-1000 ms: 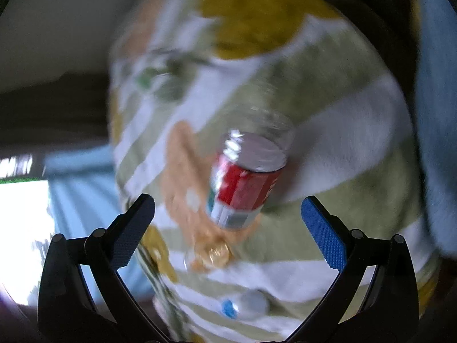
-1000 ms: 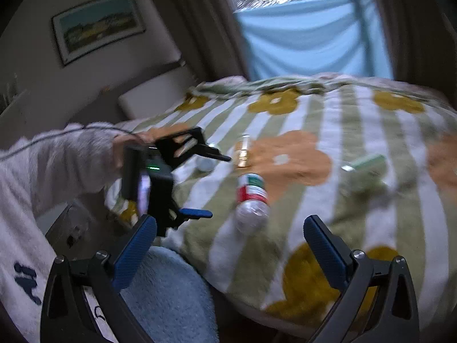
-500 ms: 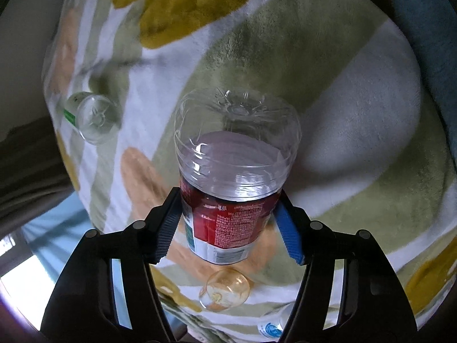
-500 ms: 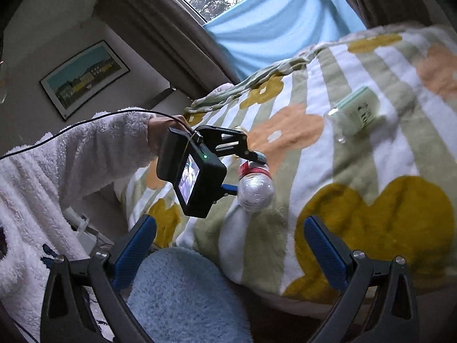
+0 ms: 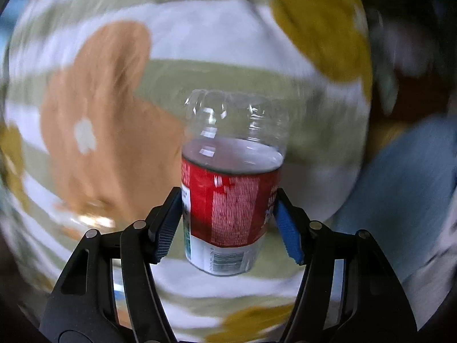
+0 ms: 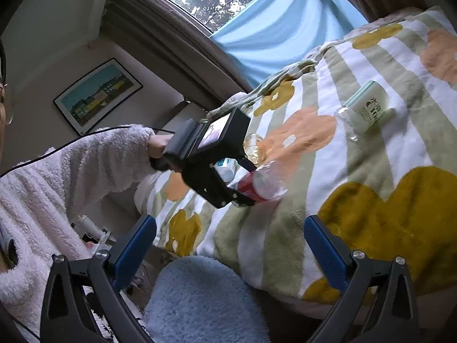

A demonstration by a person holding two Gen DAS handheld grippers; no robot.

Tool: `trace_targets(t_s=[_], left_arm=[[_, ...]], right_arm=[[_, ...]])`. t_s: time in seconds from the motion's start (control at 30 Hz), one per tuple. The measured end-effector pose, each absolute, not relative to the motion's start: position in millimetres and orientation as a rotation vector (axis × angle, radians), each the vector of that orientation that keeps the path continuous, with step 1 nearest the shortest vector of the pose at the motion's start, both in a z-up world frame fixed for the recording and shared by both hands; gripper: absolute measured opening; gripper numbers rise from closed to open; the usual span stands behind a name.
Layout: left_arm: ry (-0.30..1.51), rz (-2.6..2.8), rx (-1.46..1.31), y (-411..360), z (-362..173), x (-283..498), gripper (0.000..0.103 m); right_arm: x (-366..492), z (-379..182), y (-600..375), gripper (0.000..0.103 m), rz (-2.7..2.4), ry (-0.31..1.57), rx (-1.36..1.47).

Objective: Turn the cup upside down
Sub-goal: 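Grasp the bottle with the left tool while the right tool releases it, then turn the bottle base-up with the left tool, lower it onto the bed, open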

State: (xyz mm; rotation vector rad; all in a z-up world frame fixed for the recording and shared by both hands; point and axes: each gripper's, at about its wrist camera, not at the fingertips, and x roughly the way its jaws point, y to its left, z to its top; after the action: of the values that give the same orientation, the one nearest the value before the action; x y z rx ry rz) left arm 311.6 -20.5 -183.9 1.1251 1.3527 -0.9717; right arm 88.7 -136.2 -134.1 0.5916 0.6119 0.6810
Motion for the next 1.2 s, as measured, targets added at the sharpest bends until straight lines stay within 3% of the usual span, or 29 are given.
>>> trace_targets(t_s=[0.13, 0.3, 0.43, 0.57, 0.7, 0.77, 0.87, 1.1, 1.2], left_arm=[[1.466, -0.897, 0.943, -11, -194, 333, 0.060], [1.504, -0.857, 0.936, -12, -197, 340, 0.062], [1.466, -0.844, 0.963, -38, -193, 345, 0.079], [1.460, -0.851, 0.967, -54, -195, 348, 0.079], [1.512, -0.845, 0.947, -64, -199, 354, 0.078], [1.528, -0.849, 0.930, -70, -204, 359, 0.060], [1.523, -0.847, 0.889, -73, -203, 362, 0.060], [1.280, -0.882, 0.674, -60, -157, 361, 0.060], [1.022, -0.880, 0.485, -42, -124, 353, 0.060]], right_arm=[[88, -136, -136, 0.103, 0.680, 0.622, 0.591], [85, -136, -140, 0.103, 0.668, 0.619, 0.597], [83, -137, -140, 0.103, 0.666, 0.614, 0.606], [83, -139, -138, 0.103, 0.667, 0.622, 0.604], [82, -139, -140, 0.103, 0.659, 0.624, 0.602], [81, -139, -143, 0.103, 0.655, 0.618, 0.609], [81, -140, -145, 0.103, 0.652, 0.618, 0.616], [81, -131, -139, 0.103, 0.608, 0.617, 0.550], [79, -123, -135, 0.103, 0.583, 0.583, 0.515]])
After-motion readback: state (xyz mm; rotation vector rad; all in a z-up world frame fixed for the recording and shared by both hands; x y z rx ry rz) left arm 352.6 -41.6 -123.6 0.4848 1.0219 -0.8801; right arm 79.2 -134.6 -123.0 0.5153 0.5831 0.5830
